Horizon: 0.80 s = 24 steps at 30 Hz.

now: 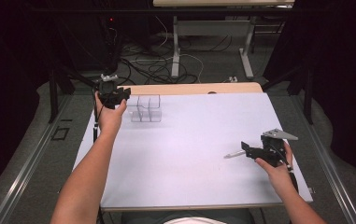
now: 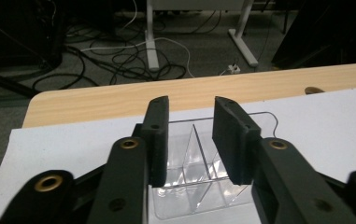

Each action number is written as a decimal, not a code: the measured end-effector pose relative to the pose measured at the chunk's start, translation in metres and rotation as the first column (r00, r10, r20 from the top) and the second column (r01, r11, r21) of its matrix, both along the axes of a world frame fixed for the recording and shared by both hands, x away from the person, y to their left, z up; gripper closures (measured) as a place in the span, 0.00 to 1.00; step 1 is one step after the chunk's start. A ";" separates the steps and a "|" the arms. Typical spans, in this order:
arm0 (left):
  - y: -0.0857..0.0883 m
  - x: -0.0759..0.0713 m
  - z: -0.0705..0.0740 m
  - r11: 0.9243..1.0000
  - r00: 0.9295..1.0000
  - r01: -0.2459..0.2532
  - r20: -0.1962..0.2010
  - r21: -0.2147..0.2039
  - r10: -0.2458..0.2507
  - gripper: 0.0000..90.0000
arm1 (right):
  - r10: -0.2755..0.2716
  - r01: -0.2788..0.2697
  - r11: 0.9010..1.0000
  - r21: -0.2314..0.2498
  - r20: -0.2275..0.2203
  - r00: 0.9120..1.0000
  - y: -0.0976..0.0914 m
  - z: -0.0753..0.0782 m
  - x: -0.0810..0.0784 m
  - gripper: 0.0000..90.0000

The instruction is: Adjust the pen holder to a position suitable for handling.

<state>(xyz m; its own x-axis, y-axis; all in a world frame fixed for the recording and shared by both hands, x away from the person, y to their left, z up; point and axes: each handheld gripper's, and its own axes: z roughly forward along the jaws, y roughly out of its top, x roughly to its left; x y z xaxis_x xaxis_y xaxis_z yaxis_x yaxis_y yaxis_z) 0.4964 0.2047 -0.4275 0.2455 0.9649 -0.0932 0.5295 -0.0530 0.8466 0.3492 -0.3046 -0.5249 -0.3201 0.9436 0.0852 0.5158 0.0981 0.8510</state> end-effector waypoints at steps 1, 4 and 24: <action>-0.001 0.004 -0.001 1.000 1.000 0.000 -0.017 0.020 0.001 0.78 | 0.000 0.000 1.000 0.002 -0.001 1.000 0.000 0.000 0.000 0.13; -0.003 0.009 -0.002 1.000 0.999 -0.005 -0.032 0.031 0.006 0.82 | 0.001 -0.001 1.000 0.007 0.000 1.000 -0.001 0.000 0.000 0.13; 0.002 0.039 -0.014 0.996 0.987 -0.020 -0.158 0.090 0.034 1.00 | -0.001 0.001 1.000 0.024 -0.022 1.000 -0.002 -0.003 0.000 0.14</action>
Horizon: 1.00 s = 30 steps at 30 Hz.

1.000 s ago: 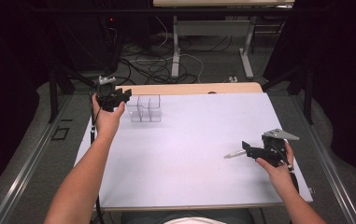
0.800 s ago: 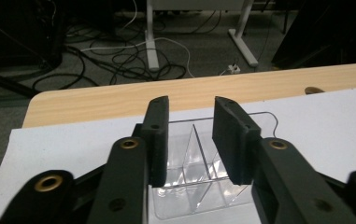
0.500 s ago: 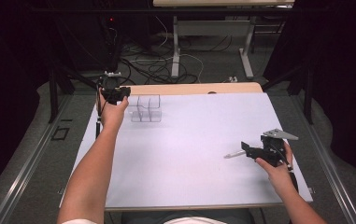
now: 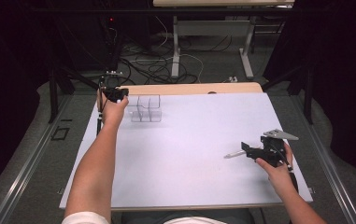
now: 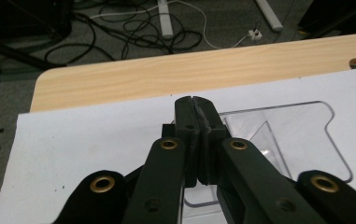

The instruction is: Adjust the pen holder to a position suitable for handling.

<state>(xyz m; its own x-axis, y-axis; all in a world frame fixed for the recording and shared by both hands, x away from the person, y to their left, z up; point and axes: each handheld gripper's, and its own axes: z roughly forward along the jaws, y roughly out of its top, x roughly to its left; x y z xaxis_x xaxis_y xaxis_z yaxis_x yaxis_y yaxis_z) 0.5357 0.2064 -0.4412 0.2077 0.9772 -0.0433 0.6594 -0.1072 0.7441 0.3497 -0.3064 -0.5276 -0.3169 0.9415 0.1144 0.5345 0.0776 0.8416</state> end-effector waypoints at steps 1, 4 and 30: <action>0.000 0.000 0.000 1.000 1.000 0.000 0.000 0.000 0.000 1.00 | -0.001 0.001 1.000 0.001 0.002 1.000 0.000 0.000 0.000 0.14; 0.003 0.002 -0.005 1.000 0.999 -0.008 -0.033 0.004 0.008 1.00 | -0.001 0.001 1.000 0.001 0.001 1.000 0.000 -0.001 0.000 0.14; 0.013 0.003 -0.032 1.000 0.993 0.008 -0.120 -0.002 -0.009 1.00 | 0.013 -0.013 1.000 0.000 -0.002 1.000 0.002 -0.001 0.001 0.16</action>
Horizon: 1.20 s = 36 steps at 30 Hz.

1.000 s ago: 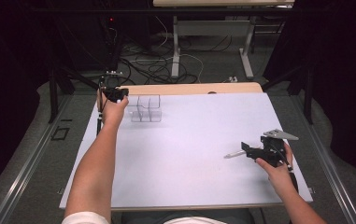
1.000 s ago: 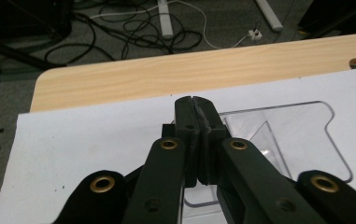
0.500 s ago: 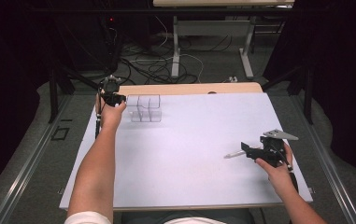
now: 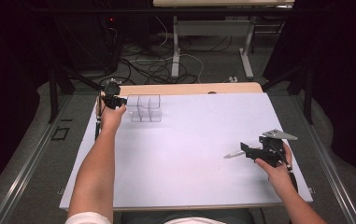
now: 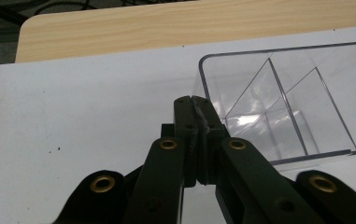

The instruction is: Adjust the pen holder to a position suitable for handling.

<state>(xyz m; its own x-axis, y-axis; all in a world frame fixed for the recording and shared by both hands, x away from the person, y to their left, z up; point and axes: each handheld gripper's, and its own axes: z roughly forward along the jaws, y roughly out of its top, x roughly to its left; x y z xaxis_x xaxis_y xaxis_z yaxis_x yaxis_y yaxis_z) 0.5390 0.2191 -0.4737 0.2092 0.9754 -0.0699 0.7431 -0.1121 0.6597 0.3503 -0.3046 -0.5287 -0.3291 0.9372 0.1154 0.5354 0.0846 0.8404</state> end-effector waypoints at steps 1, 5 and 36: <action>0.000 0.000 0.000 1.000 1.000 0.000 0.000 0.000 0.000 1.00 | 0.000 0.000 1.000 -0.001 -0.002 1.000 0.000 0.000 0.000 0.16; -0.001 0.000 0.001 1.000 1.000 0.004 -0.006 0.003 -0.004 1.00 | 0.002 -0.002 1.000 0.002 -0.003 1.000 0.000 0.000 0.001 0.16; -0.076 -0.016 -0.003 0.985 0.986 0.168 0.020 -0.032 -0.167 1.00 | 0.020 -0.020 1.000 -0.002 -0.003 1.000 0.003 0.000 0.002 0.16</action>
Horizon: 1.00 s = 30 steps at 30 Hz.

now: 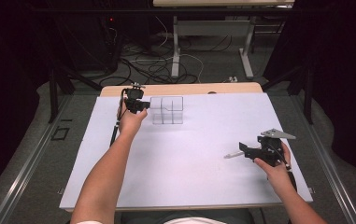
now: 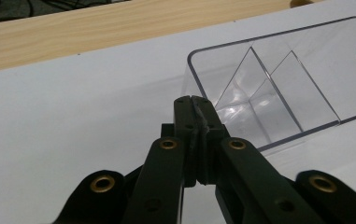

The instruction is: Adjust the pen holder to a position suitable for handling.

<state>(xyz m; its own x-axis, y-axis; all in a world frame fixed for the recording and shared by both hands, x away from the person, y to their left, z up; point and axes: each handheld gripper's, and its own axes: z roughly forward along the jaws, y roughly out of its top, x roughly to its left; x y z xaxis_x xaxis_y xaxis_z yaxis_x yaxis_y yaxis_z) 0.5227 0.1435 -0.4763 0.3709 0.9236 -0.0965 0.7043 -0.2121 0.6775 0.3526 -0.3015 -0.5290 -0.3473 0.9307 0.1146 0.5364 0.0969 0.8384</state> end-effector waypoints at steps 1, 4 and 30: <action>-0.005 -0.001 0.000 1.000 1.000 0.008 0.001 -0.005 -0.008 1.00 | 0.000 0.000 1.000 -0.001 0.000 1.000 0.000 0.000 0.000 0.16; -0.011 -0.002 -0.001 1.000 1.000 0.016 0.002 -0.014 -0.016 1.00 | -0.001 0.001 1.000 0.004 -0.004 1.000 0.000 0.000 0.000 0.16; -0.051 0.012 -0.009 0.998 1.000 0.014 -0.011 -0.056 -0.015 1.00 | 0.002 -0.002 1.000 0.010 -0.009 1.000 -0.002 -0.001 -0.001 0.16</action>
